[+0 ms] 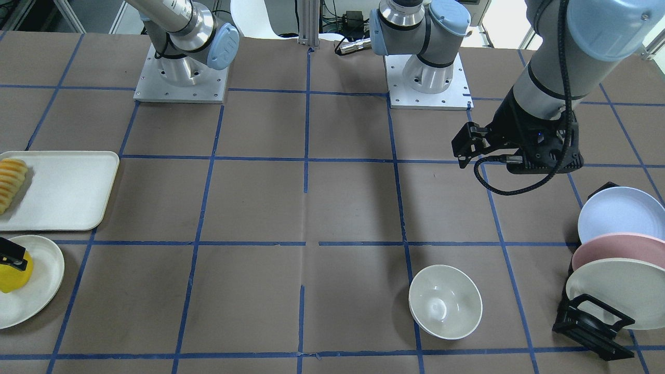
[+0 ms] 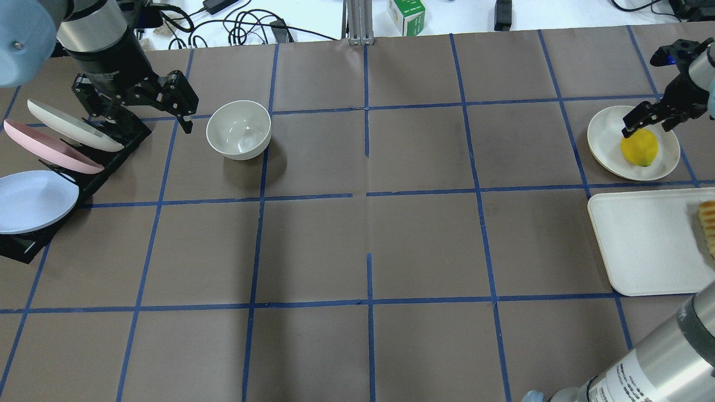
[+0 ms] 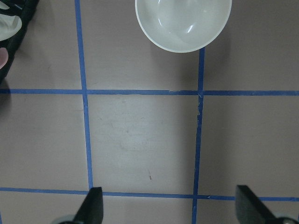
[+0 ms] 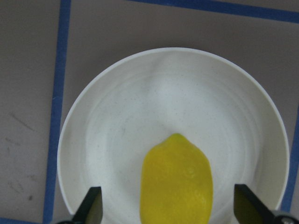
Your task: Place bowl and put lemon in it
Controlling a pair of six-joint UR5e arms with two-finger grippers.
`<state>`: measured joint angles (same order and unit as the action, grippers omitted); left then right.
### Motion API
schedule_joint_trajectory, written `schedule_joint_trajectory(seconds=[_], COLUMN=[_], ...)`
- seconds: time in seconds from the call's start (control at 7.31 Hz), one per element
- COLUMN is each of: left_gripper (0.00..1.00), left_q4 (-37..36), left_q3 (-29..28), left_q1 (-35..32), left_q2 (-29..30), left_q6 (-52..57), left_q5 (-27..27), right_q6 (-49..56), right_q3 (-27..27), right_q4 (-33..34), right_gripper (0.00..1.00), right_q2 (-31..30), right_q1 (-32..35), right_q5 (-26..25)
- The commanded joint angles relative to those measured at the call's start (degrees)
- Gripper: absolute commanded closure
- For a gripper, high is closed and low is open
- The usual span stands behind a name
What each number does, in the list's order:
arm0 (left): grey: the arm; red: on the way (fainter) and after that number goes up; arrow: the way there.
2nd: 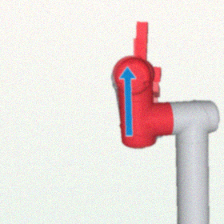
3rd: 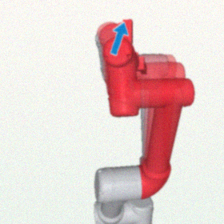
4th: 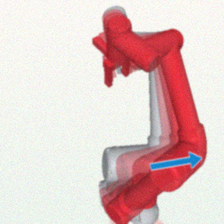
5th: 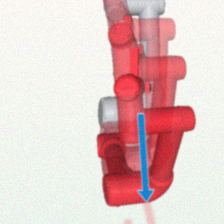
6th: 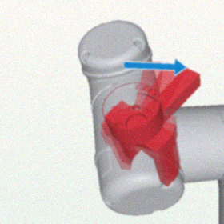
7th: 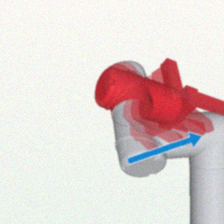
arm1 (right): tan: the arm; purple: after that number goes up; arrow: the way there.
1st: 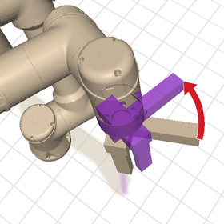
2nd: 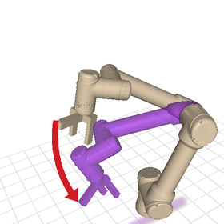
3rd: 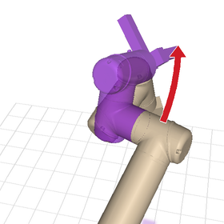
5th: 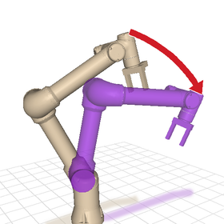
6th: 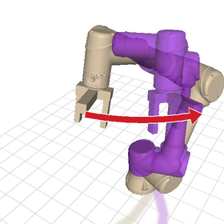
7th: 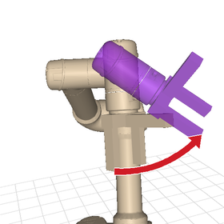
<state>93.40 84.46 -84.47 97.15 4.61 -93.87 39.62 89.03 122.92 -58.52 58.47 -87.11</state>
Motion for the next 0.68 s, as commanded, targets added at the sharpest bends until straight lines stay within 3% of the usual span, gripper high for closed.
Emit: schedule_joint_trajectory(seconds=[0.0,0.27,0.41,0.55], left_gripper=[0.00,0.00,0.00,0.00], left_q4=[-0.76,-0.94,-0.94,-0.94], left_q3=[0.18,0.00,0.00,0.00], left_q1=[0.09,0.09,0.09,0.09], left_q2=[0.06,-0.03,-0.03,-0.03], left_q6=[0.31,0.22,0.05,0.05], left_q5=[-0.18,0.00,0.00,0.00], right_q6=[0.02,0.11,0.11,0.02], right_q3=[0.18,0.18,0.18,0.09], right_q4=[1.71,1.62,1.53,1.53], right_gripper=[0.00,0.01,0.12,0.43], right_q2=[2.09,2.97,2.88,2.80], right_q1=[0.07,0.07,0.07,0.07], right_q5=[0.18,-0.34,-0.69,-1.83])
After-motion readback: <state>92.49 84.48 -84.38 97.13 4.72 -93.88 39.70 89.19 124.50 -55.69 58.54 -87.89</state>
